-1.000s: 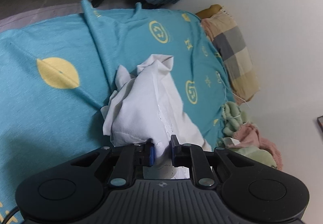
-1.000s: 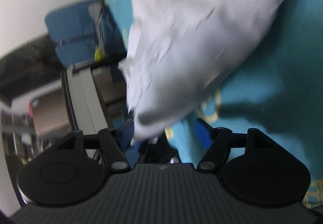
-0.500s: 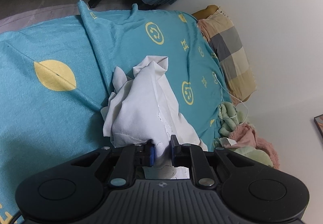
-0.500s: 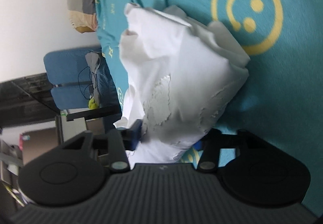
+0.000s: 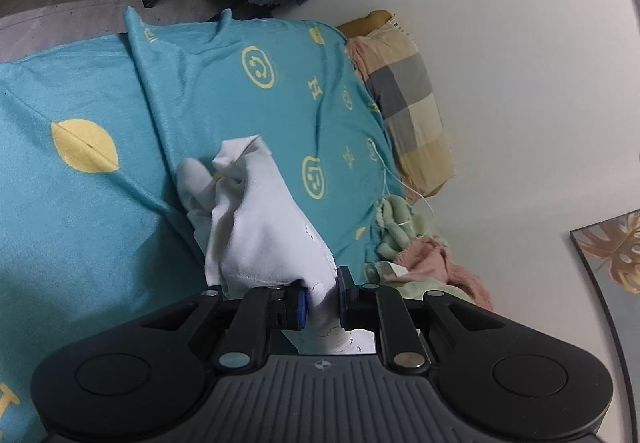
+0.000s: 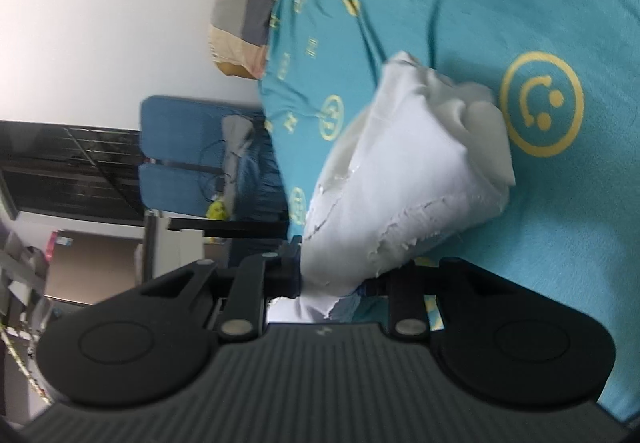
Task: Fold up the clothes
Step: 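Grasp the folded T-shirt with both grippers and carry it onto the blanket pile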
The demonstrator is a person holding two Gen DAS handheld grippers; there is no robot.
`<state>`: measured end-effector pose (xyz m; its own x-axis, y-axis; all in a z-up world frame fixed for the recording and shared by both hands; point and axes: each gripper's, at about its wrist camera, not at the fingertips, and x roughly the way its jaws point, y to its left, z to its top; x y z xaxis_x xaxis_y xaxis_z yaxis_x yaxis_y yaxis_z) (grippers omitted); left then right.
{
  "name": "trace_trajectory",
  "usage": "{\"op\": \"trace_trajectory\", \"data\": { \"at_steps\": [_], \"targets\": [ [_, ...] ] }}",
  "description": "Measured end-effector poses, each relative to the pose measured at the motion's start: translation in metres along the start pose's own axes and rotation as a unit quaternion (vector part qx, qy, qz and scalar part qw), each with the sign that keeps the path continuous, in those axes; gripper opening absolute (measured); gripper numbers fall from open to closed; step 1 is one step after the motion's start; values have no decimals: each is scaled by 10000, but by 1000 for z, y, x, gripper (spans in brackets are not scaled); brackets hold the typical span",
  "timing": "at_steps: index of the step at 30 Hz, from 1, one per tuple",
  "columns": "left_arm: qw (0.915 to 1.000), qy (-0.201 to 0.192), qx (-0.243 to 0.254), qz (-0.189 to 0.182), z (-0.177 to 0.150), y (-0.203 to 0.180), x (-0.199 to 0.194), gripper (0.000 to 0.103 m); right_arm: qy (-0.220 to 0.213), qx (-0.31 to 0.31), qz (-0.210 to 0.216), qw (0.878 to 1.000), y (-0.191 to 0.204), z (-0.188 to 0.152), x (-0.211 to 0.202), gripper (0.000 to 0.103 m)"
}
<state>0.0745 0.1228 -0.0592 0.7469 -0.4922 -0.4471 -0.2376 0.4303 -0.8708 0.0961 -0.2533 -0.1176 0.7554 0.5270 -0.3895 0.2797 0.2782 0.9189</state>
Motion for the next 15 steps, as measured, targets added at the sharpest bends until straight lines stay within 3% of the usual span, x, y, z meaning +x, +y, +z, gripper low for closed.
{"op": "trace_trajectory", "data": {
  "at_steps": [4, 8, 15],
  "targets": [
    [9992, 266, 225, -215, -5, -47, 4, 15, -273, 118, 295, 9991, 17, 15, -23, 27],
    [9964, 563, 489, -405, -19, -120, 30, 15, -611, 63, 488, 9969, 40, 57, -62, 27],
    [9830, 1057, 1063, -1057, -58, -292, 118, 15, -1526, -430, 653, 9852, 110, 179, -143, 27]
  ]
}}
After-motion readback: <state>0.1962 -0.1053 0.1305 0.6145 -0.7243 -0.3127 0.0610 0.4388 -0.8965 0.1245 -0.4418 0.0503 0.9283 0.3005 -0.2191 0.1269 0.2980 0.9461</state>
